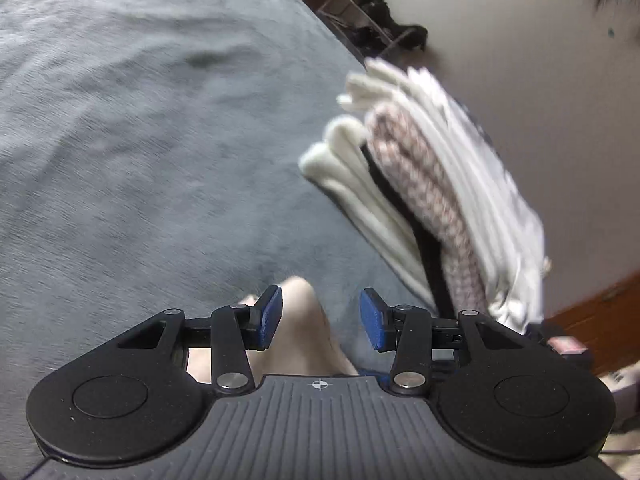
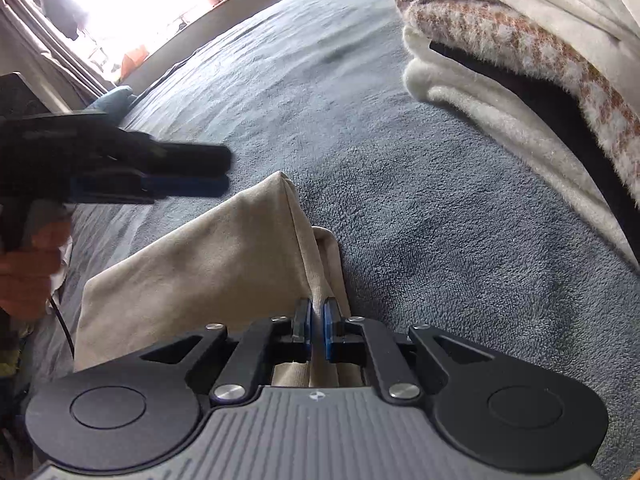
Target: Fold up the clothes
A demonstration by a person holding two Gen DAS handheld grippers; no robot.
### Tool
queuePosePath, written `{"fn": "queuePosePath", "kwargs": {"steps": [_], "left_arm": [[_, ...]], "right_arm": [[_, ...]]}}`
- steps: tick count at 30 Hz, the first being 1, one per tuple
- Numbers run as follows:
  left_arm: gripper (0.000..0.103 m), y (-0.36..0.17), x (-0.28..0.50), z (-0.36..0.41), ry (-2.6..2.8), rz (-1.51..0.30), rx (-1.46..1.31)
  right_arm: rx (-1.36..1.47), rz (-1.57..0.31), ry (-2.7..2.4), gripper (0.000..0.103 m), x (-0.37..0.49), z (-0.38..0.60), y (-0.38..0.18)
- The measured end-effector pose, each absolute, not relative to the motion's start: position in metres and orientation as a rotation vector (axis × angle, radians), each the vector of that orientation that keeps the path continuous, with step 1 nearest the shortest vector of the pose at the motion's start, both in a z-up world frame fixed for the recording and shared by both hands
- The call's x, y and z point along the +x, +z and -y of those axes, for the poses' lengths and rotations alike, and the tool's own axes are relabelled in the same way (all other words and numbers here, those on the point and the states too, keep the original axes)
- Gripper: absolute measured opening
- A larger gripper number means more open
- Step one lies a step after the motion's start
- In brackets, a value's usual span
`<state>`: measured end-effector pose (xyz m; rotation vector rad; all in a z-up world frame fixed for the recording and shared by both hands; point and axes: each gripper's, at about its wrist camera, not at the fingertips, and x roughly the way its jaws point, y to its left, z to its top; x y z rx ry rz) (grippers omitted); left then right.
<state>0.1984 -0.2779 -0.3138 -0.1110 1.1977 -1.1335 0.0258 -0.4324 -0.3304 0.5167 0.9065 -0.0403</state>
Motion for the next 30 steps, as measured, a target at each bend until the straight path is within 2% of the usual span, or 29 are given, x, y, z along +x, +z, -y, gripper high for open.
{"fn": "queuePosePath", "kwargs": {"steps": [3, 6, 8, 9, 12, 13, 17, 22, 26, 30], "left_arm": [[0.042, -0.338, 0.202, 0.288, -1.085, -1.208, -0.141], [0.042, -0.346, 0.207, 0.292, -1.050, -1.216, -0.186], [0.042, -0.348, 0.209, 0.295, -1.029, -1.225, -0.183], [0.041, -0.348, 0.210, 0.295, -1.029, -1.225, -0.180], [0.041, -0.348, 0.208, 0.298, -1.044, -1.207, -0.147], [0.041, -0.348, 0.207, 0.299, -1.049, -1.200, -0.135], [0.043, -0.356, 0.206, 0.304, -1.047, -1.204, -0.097], [0.043, -0.359, 0.207, 0.308, -1.053, -1.201, -0.076], [0.043, -0.352, 0.211, 0.297, -1.055, -1.198, -0.113], [0.043, -0.335, 0.212, 0.272, -1.031, -1.169, -0.185]], "right_arm": [[0.447, -0.909, -0.056, 0.008, 0.025, 0.426, -0.325], [0.391, -0.882, -0.099, 0.027, 0.015, 0.422, -0.301], [0.348, -0.827, -0.105, 0.027, 0.004, 0.416, -0.281], [0.328, -0.802, -0.102, 0.026, 0.000, 0.413, -0.272], [0.273, -0.794, -0.037, 0.016, 0.006, 0.399, -0.269], [0.253, -0.815, -0.022, 0.010, 0.012, 0.395, -0.277], [0.213, -0.914, -0.036, 0.000, 0.029, 0.400, -0.331], [0.173, -0.903, -0.133, 0.002, 0.008, 0.406, -0.300], [0.170, -0.894, 0.003, 0.002, -0.015, 0.387, -0.267], [0.063, -1.075, 0.089, 0.002, -0.025, 0.354, -0.299]]}}
